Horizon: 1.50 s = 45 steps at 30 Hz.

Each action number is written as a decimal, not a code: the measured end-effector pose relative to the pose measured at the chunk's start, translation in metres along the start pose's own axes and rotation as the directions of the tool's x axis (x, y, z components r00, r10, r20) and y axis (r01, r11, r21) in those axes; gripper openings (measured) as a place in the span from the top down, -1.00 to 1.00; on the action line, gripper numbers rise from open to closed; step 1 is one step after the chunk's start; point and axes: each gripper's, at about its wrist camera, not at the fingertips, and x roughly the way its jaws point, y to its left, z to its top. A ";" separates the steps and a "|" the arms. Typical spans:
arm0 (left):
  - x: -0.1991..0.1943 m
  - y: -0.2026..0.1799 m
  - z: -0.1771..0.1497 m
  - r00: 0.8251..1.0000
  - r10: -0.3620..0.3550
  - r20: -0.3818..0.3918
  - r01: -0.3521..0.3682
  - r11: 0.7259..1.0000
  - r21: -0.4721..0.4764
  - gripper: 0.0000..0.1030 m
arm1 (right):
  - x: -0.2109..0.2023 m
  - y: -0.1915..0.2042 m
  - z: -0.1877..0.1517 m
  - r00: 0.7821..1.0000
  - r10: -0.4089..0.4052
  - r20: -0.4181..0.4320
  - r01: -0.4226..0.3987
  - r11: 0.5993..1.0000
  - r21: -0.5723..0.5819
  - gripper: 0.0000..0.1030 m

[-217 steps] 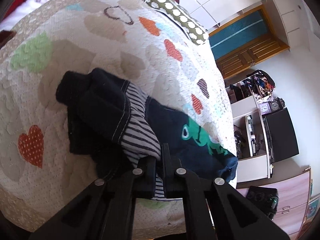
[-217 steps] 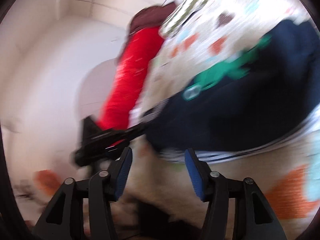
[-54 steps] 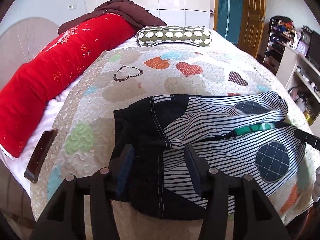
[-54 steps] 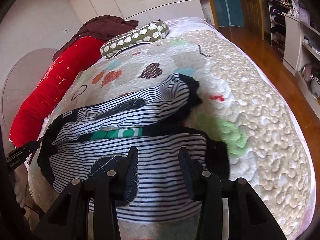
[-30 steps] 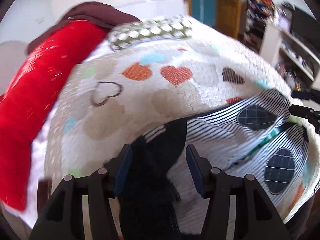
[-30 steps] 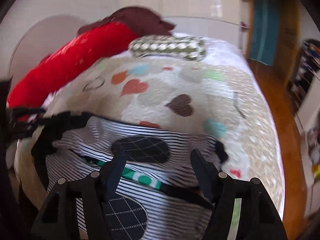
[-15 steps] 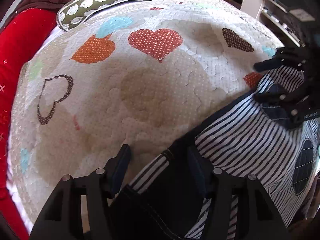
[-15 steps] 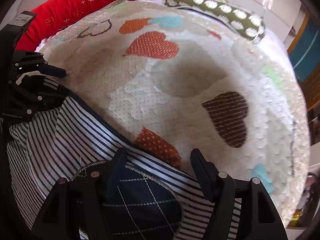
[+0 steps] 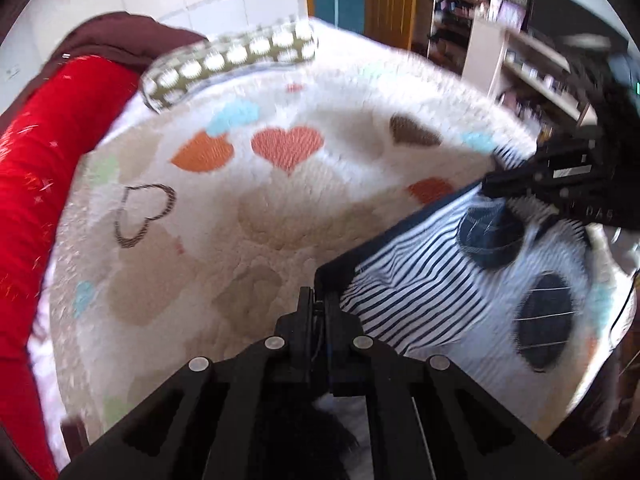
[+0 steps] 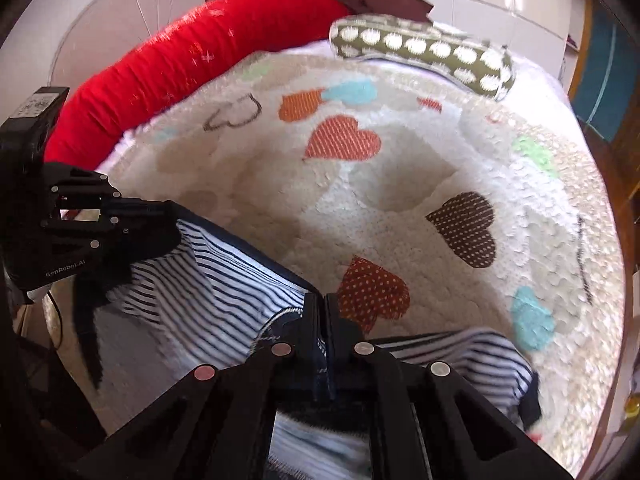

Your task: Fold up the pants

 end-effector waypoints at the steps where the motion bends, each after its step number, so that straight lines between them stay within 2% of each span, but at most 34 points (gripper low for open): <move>1: -0.015 -0.003 -0.006 1.000 0.000 0.027 0.000 1.000 -0.010 0.91 | -0.010 0.007 -0.005 1.000 0.002 0.016 -0.002 1.000 -0.002 0.93; 4: -0.047 -0.016 -0.026 0.997 -0.013 0.079 0.015 0.999 -0.030 0.91 | -0.041 0.029 -0.033 0.998 0.017 0.054 -0.017 1.000 0.000 0.93; 8: -0.068 -0.043 -0.081 0.994 -0.004 0.106 0.010 0.998 -0.061 0.90 | -0.056 0.055 -0.093 0.995 0.066 0.071 -0.070 0.996 0.057 0.92; 10: -0.061 -0.052 -0.111 0.997 -0.007 0.081 0.015 0.995 -0.101 0.86 | -0.053 0.062 -0.125 0.994 0.085 0.062 -0.091 0.991 0.099 0.92; 13: -0.046 -0.054 -0.149 1.000 -0.019 0.001 0.019 0.981 -0.195 0.86 | -0.051 0.065 -0.169 0.998 0.045 0.037 -0.051 0.985 0.167 0.88; 16: -0.056 -0.046 -0.167 0.999 -0.040 0.003 0.039 0.968 -0.247 0.86 | -0.077 0.053 -0.199 0.996 0.008 0.084 -0.030 0.965 0.260 0.88; 20: -0.092 -0.036 -0.164 0.993 -0.029 0.114 0.060 0.959 -0.276 0.84 | -0.117 0.028 -0.201 0.978 -0.127 0.167 0.064 0.940 0.336 0.76; 22: -0.097 -0.035 -0.151 0.988 -0.033 0.154 0.077 0.955 -0.285 0.63 | -0.121 0.023 -0.189 0.970 -0.146 0.195 0.072 0.936 0.344 0.38; 24: -0.089 -0.035 -0.136 0.987 -0.014 0.163 0.062 0.954 -0.294 0.45 | -0.115 0.027 -0.170 0.963 -0.173 0.207 0.097 0.937 0.336 0.15; 25: -0.083 -0.035 -0.130 0.987 -0.004 0.161 0.052 0.954 -0.295 0.45 | -0.104 0.031 -0.155 0.962 -0.189 0.199 0.118 0.939 0.322 0.03; 27: -0.059 -0.032 -0.118 0.992 0.030 0.122 0.013 0.942 -0.334 0.45 | -0.081 0.037 -0.133 0.957 -0.239 0.165 0.180 0.934 0.308 0.00; 29: -0.032 -0.025 -0.119 0.995 0.087 0.038 -0.067 0.923 -0.380 0.45 | -0.052 0.039 -0.115 0.943 -0.317 0.104 0.276 0.916 0.292 -0.01; 30: -0.023 -0.021 -0.122 0.996 0.092 0.008 -0.082 0.914 -0.398 0.45 | -0.035 0.039 -0.108 0.930 -0.362 0.066 0.331 0.901 0.280 0.00; 32: -0.012 -0.016 -0.132 0.998 0.060 -0.025 -0.065 0.898 -0.434 0.46 | -0.010 0.034 -0.104 0.904 -0.428 0.003 0.414 0.876 0.248 0.04; 33: -0.011 -0.014 -0.136 0.999 0.047 -0.020 -0.051 0.894 -0.445 0.47 | -0.002 0.030 -0.105 0.890 -0.455 -0.027 0.448 0.864 0.231 0.56; 34: -0.012 -0.014 -0.138 0.999 0.046 -0.009 -0.045 0.896 -0.441 0.47 | -0.001 0.026 -0.108 0.887 -0.461 -0.033 0.455 0.859 0.234 0.86; 36: -0.013 -0.015 -0.139 0.999 0.050 -0.007 -0.048 0.904 -0.424 0.47 | -0.021 0.020 -0.118 0.896 -0.444 0.005 0.425 0.860 0.281 0.88; 39: -0.012 -0.015 -0.139 0.999 0.052 -0.008 -0.051 0.904 -0.424 0.47 | -0.069 0.004 -0.146 0.883 -0.462 0.078 0.401 0.830 0.387 0.88; 42: -0.010 -0.017 -0.141 0.998 0.065 0.003 -0.058 0.906 -0.418 0.47 | -0.101 -0.025 -0.188 0.901 -0.419 0.111 0.303 0.792 0.529 0.87; 43: -0.009 -0.018 -0.141 0.997 0.072 0.005 -0.063 0.908 -0.415 0.47 | -0.109 -0.040 -0.209 0.914 -0.390 0.112 0.254 0.766 0.591 0.80; 45: -0.009 -0.021 -0.141 0.996 0.085 0.008 -0.075 0.911 -0.405 0.47 | -0.116 -0.061 -0.235 0.894 -0.444 0.054 0.301 0.687 0.661 0.76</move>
